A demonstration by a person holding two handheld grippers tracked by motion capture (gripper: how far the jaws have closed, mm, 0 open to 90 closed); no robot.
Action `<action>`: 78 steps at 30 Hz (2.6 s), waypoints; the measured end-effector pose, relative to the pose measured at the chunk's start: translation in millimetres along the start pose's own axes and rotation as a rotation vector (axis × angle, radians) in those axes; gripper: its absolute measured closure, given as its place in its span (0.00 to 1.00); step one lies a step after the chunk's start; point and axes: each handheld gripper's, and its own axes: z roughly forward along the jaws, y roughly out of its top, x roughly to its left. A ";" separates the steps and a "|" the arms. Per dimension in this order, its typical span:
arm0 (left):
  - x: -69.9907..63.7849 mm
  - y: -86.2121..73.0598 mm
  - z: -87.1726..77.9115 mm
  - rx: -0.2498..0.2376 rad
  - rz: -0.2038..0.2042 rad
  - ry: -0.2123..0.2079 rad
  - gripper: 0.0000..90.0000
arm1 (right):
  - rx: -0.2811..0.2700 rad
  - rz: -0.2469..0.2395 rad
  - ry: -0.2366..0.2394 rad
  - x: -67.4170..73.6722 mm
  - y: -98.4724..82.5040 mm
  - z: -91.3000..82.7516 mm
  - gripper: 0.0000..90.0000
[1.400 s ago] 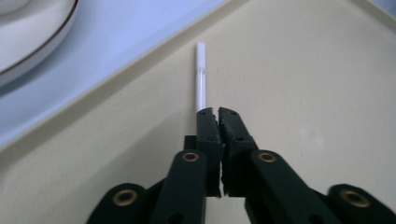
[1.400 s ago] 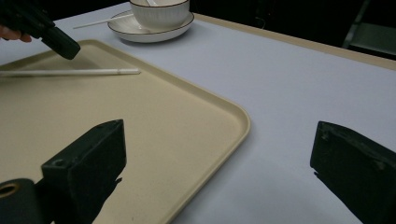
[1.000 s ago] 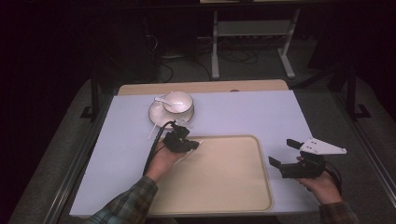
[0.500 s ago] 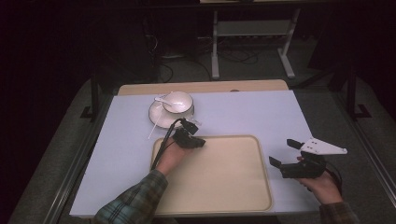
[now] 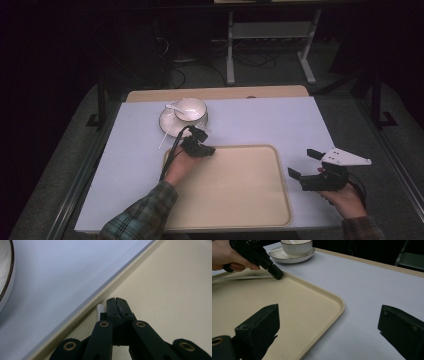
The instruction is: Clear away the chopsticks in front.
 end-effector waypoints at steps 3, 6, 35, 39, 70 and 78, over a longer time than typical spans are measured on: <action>1.0 -0.6 -1.4 0.004 0.000 0.012 1.00 | -0.001 0.002 -0.001 -0.3 0.0 -0.3 0.04; 2.6 -1.6 -3.0 0.008 0.000 0.020 1.00 | -0.002 0.003 -0.002 -0.6 0.0 -0.5 0.04; 33.2 -29.6 -34.2 0.022 -0.061 0.112 1.00 | -0.003 0.002 -0.007 -0.3 0.5 -1.2 0.04; 37.5 -34.6 -39.4 0.025 -0.068 0.129 1.00 | -0.004 0.001 -0.008 -0.2 0.6 -1.2 0.04; 63.4 -62.9 -72.5 0.012 -0.130 0.225 1.00 | -0.003 -0.002 -0.008 0.7 1.0 -0.7 0.04; 49.3 -70.8 -92.8 -0.017 -0.121 0.203 1.00 | -0.003 -0.002 -0.008 0.9 0.9 -1.1 0.04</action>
